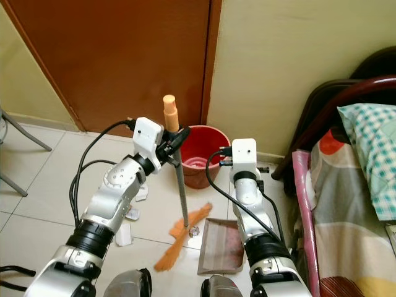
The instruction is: Sweep floor
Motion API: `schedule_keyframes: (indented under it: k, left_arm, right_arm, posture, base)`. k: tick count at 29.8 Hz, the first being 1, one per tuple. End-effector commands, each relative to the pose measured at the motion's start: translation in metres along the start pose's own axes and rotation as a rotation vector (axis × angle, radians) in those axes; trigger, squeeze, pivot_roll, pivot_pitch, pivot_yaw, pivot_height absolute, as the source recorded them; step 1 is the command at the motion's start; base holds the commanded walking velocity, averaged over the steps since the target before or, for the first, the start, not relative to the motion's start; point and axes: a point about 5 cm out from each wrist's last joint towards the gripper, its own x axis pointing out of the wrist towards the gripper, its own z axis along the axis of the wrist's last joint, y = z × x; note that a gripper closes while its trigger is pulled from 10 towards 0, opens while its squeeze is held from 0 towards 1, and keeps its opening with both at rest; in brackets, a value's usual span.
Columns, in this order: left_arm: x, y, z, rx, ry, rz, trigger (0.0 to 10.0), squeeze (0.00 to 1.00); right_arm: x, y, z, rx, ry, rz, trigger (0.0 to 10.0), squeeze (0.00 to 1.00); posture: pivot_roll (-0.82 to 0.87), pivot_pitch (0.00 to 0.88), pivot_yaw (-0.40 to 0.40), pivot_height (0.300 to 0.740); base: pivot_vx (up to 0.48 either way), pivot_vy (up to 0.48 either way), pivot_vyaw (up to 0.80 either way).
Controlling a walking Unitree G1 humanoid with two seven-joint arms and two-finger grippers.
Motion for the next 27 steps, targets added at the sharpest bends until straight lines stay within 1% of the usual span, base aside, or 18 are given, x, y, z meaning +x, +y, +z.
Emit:
schedule_keyframes:
  k: [1, 4, 6, 7, 8, 9, 10, 13, 14, 15, 16, 19, 20, 22, 25, 27]
  left_arm:
    - [-0.011, 0.004, -0.013, 0.033, 0.037, 0.046, 10.0, 0.0]
    - [-0.022, 0.005, -0.021, 0.018, 0.056, 0.083, 10.0, 0.0]
    - [-0.034, 0.007, -0.034, -0.033, 0.083, 0.131, 10.0, 0.0]
    - [-0.04, 0.006, -0.039, -0.076, 0.09, 0.152, 10.0, 0.0]
    - [-0.04, 0.006, -0.039, -0.076, 0.09, 0.152, 10.0, 0.0]
    - [-0.042, 0.004, -0.041, -0.1, 0.091, 0.158, 10.0, 0.0]
    - [-0.044, 0.0, -0.043, -0.142, 0.083, 0.161, 10.0, 0.0]
    - [-0.042, -0.01, -0.04, -0.197, 0.06, 0.155, 10.0, 0.0]
    - [-0.037, -0.019, -0.033, -0.238, 0.034, 0.143, 10.0, 0.0]
    - [-0.033, -0.026, -0.028, -0.262, 0.013, 0.131, 10.0, 0.0]
    - [-0.029, -0.03, -0.022, -0.283, -0.007, 0.127, 10.0, 0.0]
    - [-0.023, -0.035, -0.016, -0.309, -0.029, 0.114, 10.0, 0.0]
    - [-0.02, -0.036, -0.01, -0.314, -0.049, 0.112, 10.0, 0.0]
    - [-0.017, -0.031, -0.004, -0.336, -0.073, 0.139, 10.0, 0.0]
    - [-0.016, -0.019, 0.002, -0.416, -0.098, 0.198, 10.0, 0.0]
    - [-0.02, -0.008, 0.004, -0.397, -0.106, 0.238, 10.0, 0.0]
  right_arm:
    - [0.001, -0.001, -0.001, -0.024, 0.006, -0.013, 10.0, 0.0]
    - [0.0, -0.003, -0.002, -0.03, 0.009, -0.031, 10.0, 0.0]
    - [0.0, -0.003, -0.003, -0.04, 0.014, -0.035, 10.0, 0.0]
    - [0.0, -0.002, -0.004, -0.046, 0.016, -0.031, 10.0, 0.0]
    - [0.0, -0.002, -0.004, -0.046, 0.016, -0.031, 10.0, 0.0]
    - [0.0, -0.001, -0.004, -0.044, 0.018, -0.03, 10.0, 0.0]
    - [0.001, 0.001, -0.005, -0.042, 0.022, -0.02, 10.0, 0.0]
    - [0.001, 0.003, -0.005, -0.045, 0.022, -0.009, 10.0, 0.0]
    - [0.0, 0.005, -0.005, -0.047, 0.021, -0.001, 10.0, 0.0]
    - [0.001, 0.005, -0.005, -0.044, 0.02, 0.004, 10.0, 0.0]
    - [0.001, 0.006, -0.004, -0.041, 0.019, 0.008, 10.0, 0.0]
    - [0.001, 0.006, -0.004, -0.034, 0.02, 0.009, 10.0, 0.0]
    - [0.001, 0.005, -0.004, -0.031, 0.02, 0.009, 10.0, 0.0]
    - [0.001, 0.006, -0.004, -0.029, 0.02, 0.01, 10.0, 0.0]
    - [0.001, 0.006, -0.004, -0.025, 0.019, 0.012, 10.0, 0.0]
    - [0.001, 0.006, -0.005, -0.02, 0.02, 0.012, 10.0, 0.0]
  posture:
    - [-0.01, 0.106, -0.034, 0.74]
    - [-0.01, 0.108, -0.033, 0.74]
    - [0.0, 0.112, -0.038, 0.74]
    - [0.0, 0.113, -0.042, 0.74]
    - [0.0, 0.113, -0.042, 0.74]
    - [0.0, 0.113, -0.042, 0.74]
    - [0.01, 0.112, -0.047, 0.74]
    - [0.01, 0.112, -0.048, 0.74]
    - [0.01, 0.112, -0.048, 0.74]
    - [0.01, 0.11, -0.05, 0.74]
    - [0.0, 0.108, -0.049, 0.74]
    - [0.0, 0.106, -0.049, 0.74]
    - [0.0, 0.106, -0.049, 0.74]
    - [0.0, 0.103, -0.046, 0.74]
    - [0.0, 0.103, -0.046, 0.74]
    - [0.0, 0.103, -0.044, 0.74]
  base:
    - [0.0, 0.0, 0.0]
    - [0.0, 0.0, 0.0]
    - [0.0, 0.0, 0.0]
    - [0.0, 0.0, 0.0]
    - [0.0, 0.0, 0.0]
    - [0.0, 0.0, 0.0]
    - [0.0, 0.0, 0.0]
    - [0.0, 0.0, 0.0]
    - [0.0, 0.0, 0.0]
    - [0.0, 0.0, 0.0]
    - [0.0, 0.0, 0.0]
    - [0.0, 0.0, 0.0]
    - [0.0, 0.0, 0.0]
    - [0.0, 0.0, 0.0]
    - [0.0, 0.0, 0.0]
    - [0.0, 0.0, 0.0]
